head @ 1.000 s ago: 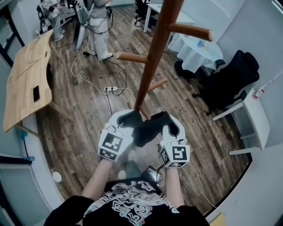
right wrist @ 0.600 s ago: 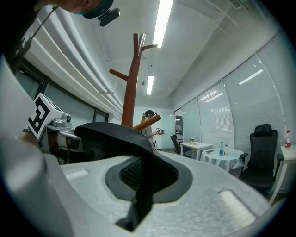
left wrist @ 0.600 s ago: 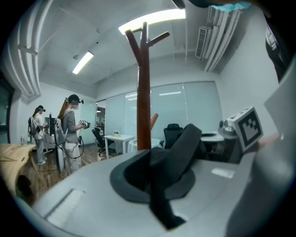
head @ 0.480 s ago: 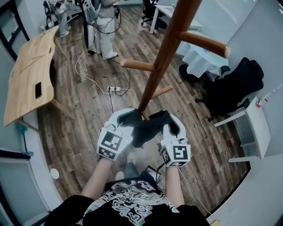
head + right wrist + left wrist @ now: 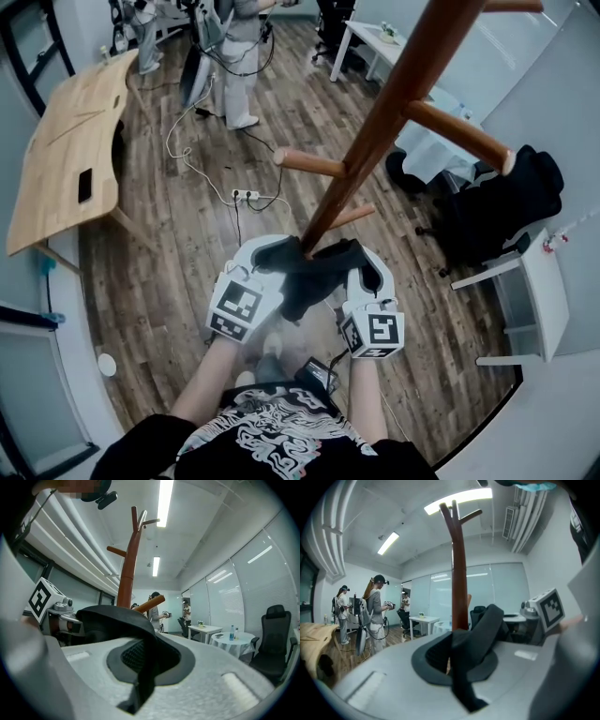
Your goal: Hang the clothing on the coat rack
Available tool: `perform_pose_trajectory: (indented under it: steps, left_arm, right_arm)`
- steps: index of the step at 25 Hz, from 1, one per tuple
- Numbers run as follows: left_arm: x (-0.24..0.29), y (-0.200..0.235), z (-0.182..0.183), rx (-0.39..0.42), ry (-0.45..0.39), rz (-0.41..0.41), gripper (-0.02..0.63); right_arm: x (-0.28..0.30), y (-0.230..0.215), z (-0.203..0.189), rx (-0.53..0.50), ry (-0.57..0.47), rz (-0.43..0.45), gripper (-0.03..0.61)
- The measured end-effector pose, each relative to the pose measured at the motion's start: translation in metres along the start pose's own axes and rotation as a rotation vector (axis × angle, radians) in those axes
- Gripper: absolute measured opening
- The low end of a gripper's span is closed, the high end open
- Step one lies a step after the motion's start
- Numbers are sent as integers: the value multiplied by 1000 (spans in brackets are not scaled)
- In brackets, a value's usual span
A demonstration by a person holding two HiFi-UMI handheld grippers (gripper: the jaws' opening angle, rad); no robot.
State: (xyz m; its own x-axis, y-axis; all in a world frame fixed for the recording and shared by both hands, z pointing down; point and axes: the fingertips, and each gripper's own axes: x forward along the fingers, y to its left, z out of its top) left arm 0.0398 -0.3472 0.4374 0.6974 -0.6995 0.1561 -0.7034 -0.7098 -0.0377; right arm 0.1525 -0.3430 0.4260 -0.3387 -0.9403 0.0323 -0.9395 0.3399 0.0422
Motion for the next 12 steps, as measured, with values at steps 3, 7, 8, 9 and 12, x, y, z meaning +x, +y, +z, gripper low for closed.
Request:
perform_pose_trajectory:
  steps: [3, 7, 8, 9, 12]
  left_arm:
    - [2, 4, -3, -6, 14, 5, -3]
    - [5, 9, -8, -14, 26, 13, -3]
    - [5, 11, -10, -17, 30, 16, -3]
    - [4, 14, -12, -21, 34, 19, -3]
    - [5, 19, -17, -33, 50, 24, -3]
  right_arm:
    - [6, 1, -5, -6, 9, 11, 15]
    - [14, 1, -13, -3, 26, 31, 15]
    - [18, 3, -16, 0, 29, 37, 15]
    - [21, 5, -18, 3, 30, 45, 15]
    - [29, 8, -23, 9, 34, 67, 15]
